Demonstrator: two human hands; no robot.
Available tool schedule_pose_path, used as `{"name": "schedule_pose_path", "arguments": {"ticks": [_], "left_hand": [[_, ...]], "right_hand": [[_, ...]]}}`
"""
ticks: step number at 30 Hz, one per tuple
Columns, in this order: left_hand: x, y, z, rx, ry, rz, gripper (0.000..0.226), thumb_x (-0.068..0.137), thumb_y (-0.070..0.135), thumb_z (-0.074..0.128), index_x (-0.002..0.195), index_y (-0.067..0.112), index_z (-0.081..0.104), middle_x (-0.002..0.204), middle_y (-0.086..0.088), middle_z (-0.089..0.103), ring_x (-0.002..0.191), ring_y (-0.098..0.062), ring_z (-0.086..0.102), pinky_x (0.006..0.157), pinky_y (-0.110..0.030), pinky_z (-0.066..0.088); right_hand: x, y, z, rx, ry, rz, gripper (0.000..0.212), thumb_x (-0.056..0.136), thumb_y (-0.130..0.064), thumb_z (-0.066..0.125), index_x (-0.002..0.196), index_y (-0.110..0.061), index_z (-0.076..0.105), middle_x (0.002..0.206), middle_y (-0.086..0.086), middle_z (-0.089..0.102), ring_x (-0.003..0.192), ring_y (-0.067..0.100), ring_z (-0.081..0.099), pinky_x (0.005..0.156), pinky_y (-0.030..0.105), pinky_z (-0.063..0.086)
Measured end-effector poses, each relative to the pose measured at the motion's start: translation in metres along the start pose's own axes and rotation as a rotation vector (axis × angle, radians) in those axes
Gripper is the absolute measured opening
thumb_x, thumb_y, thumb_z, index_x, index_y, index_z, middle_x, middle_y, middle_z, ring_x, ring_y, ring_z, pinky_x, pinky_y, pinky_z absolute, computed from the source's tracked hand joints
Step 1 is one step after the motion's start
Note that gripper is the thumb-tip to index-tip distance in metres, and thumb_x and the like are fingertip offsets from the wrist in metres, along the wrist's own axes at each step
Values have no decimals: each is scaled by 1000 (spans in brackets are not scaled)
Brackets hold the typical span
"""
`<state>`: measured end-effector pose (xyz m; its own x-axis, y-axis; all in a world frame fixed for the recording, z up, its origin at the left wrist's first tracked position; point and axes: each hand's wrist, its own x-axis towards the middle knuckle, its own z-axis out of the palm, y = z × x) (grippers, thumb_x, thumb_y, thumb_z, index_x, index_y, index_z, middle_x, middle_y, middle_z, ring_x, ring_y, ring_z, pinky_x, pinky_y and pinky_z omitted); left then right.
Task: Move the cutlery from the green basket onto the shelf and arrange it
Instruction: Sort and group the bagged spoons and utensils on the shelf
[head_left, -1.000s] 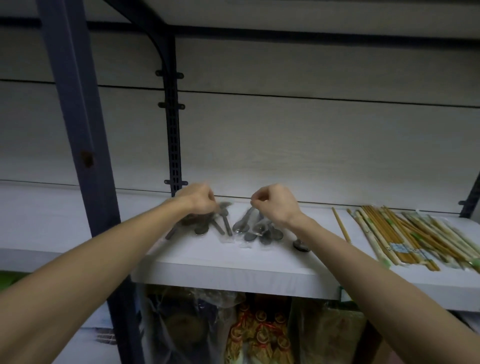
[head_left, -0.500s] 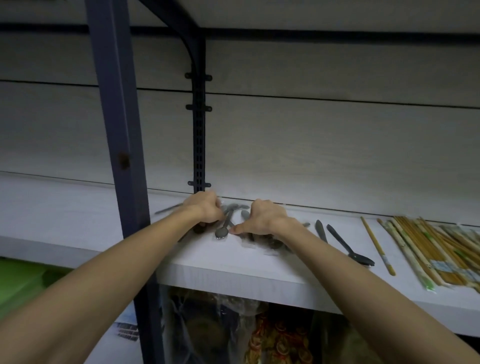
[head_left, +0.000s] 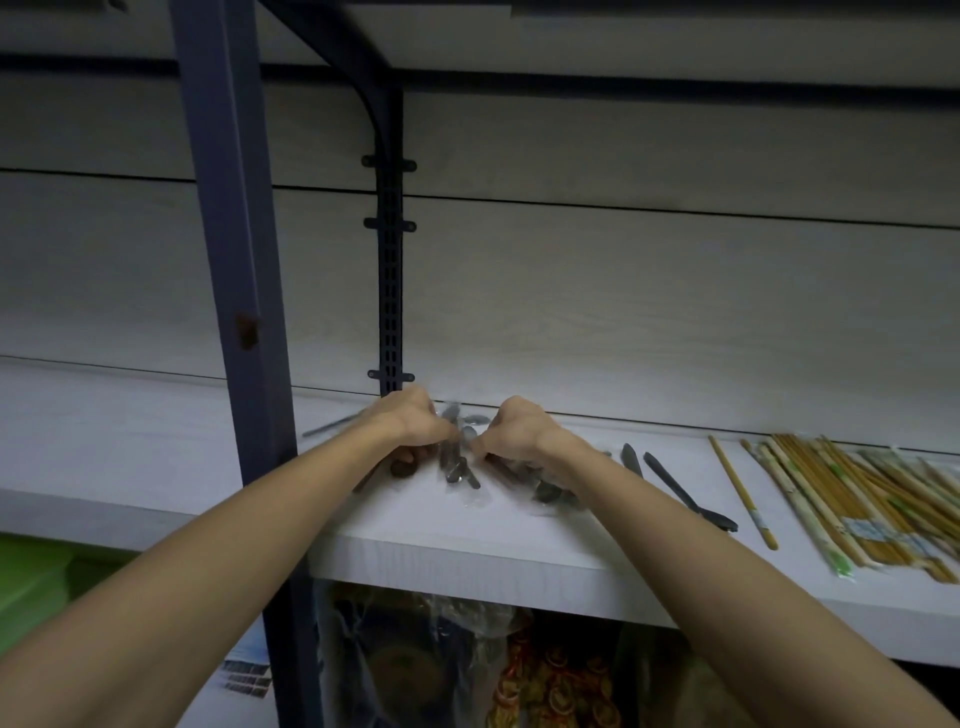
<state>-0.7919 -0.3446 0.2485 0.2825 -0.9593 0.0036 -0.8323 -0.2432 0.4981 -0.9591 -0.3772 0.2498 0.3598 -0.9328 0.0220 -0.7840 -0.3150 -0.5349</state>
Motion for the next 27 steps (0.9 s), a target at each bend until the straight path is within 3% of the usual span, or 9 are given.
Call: {"name": "schedule_pose_path", "arguments": {"ticks": [3, 5, 7, 11, 16, 20, 23, 27], "left_hand": [[2, 0, 0, 24, -11, -4, 52, 65, 62, 78, 72, 12, 69, 72, -4, 71, 68, -25, 69, 69, -38, 59], [1, 0, 1, 28, -7, -8, 55, 61, 66, 83, 68, 15, 63, 65, 0, 61, 65, -21, 59, 63, -32, 48], [0, -1, 2, 46, -6, -22, 55, 58, 66, 87, 69, 16, 65, 69, 2, 62, 70, -20, 60, 65, -31, 45], [3, -3, 3, 37, -16, -26, 43, 60, 54, 90, 74, 16, 73, 91, 4, 72, 91, -21, 68, 84, -38, 56], [3, -4, 2, -21, -24, -34, 31, 64, 35, 91, 82, 13, 78, 102, 0, 74, 92, -23, 69, 90, -40, 57], [2, -4, 1, -67, 12, -50, 20, 71, 24, 87, 83, 11, 79, 96, -6, 77, 91, -23, 71, 89, -40, 59], [-1, -2, -1, -53, -17, -43, 22, 68, 19, 88, 85, 8, 79, 106, 3, 73, 95, -23, 71, 92, -41, 58], [-5, -1, -4, -37, -75, -58, 32, 62, 25, 93, 86, 9, 80, 109, 1, 75, 93, -21, 71, 92, -40, 59]], "right_hand": [[-1, 5, -2, 3, 0, 4, 33, 84, -36, 67, 65, -12, 54, 59, 3, 56, 53, 22, 54, 55, 27, 46], [-2, 6, -3, 12, -15, 2, 30, 82, -33, 71, 67, -11, 58, 59, 4, 57, 51, 22, 55, 55, 28, 49], [-5, 5, -3, 12, -71, 0, 29, 76, -35, 77, 71, -11, 62, 61, 3, 59, 54, 21, 57, 56, 29, 50], [-13, 2, -4, -50, -168, -21, 41, 67, -40, 88, 74, -14, 56, 62, 0, 54, 55, 18, 51, 51, 25, 42], [-16, -2, 1, -95, -150, -10, 39, 65, -38, 88, 72, -13, 59, 65, 2, 57, 57, 19, 55, 56, 27, 45], [-20, -5, 3, -68, -136, 23, 31, 68, -28, 82, 71, -13, 56, 64, 3, 59, 54, 20, 55, 52, 25, 44], [-25, -8, 2, -50, -138, 48, 29, 69, -24, 78, 70, -14, 51, 59, 3, 55, 48, 19, 49, 48, 23, 40], [-36, -11, -4, -66, -179, 73, 26, 74, -22, 75, 71, -14, 51, 59, 3, 53, 50, 18, 46, 46, 21, 35]]}}
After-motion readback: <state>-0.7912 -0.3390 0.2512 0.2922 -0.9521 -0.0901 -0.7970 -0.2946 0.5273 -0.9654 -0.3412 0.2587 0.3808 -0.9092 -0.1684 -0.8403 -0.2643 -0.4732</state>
